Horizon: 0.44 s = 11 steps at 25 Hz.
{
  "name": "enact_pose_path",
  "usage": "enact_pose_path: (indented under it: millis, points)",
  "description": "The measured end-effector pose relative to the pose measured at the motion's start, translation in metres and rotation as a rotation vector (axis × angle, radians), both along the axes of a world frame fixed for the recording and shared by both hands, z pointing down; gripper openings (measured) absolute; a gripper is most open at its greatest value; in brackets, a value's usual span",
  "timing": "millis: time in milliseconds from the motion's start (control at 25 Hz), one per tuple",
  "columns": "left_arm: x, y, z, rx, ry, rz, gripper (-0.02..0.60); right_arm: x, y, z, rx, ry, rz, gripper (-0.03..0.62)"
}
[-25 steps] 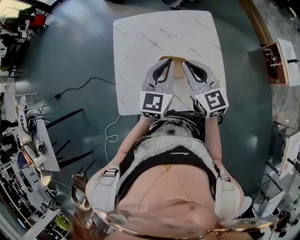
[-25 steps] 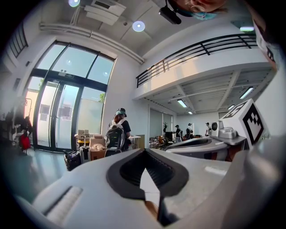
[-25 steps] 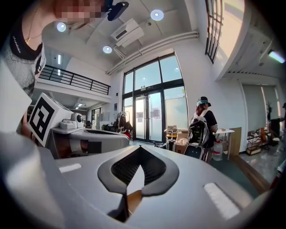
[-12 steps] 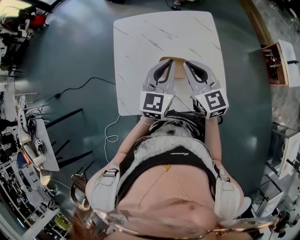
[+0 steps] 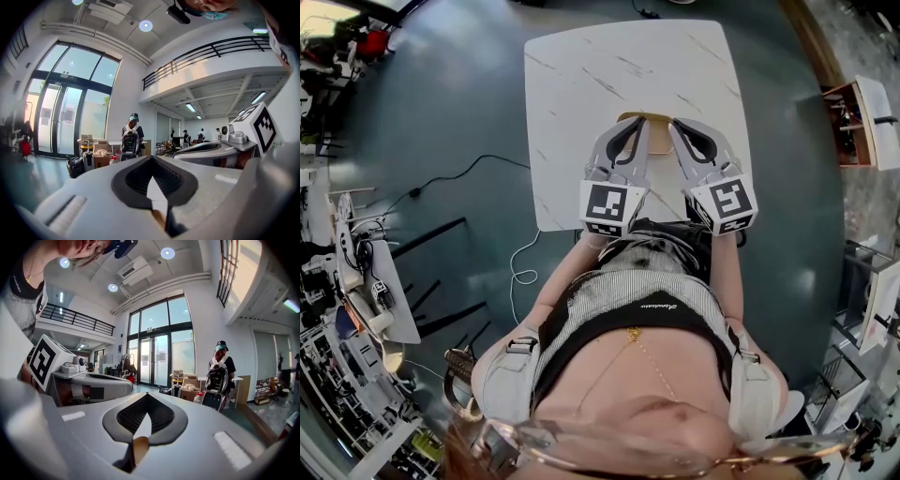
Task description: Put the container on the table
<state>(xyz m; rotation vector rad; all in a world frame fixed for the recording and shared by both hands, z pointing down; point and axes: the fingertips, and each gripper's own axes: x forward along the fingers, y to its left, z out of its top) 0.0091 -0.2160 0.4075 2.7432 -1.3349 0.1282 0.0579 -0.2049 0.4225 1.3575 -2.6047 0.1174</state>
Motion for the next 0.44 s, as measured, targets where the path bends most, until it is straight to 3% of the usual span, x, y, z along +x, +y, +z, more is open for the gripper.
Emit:
enact_pose_path:
  millis: [440]
  points:
    - [0.0017, -0.0017, 0.0026, -0.007, 0.003, 0.002, 0.0, 0.0022, -0.0015, 0.0038, -0.01, 0.008, 0.005, 0.026]
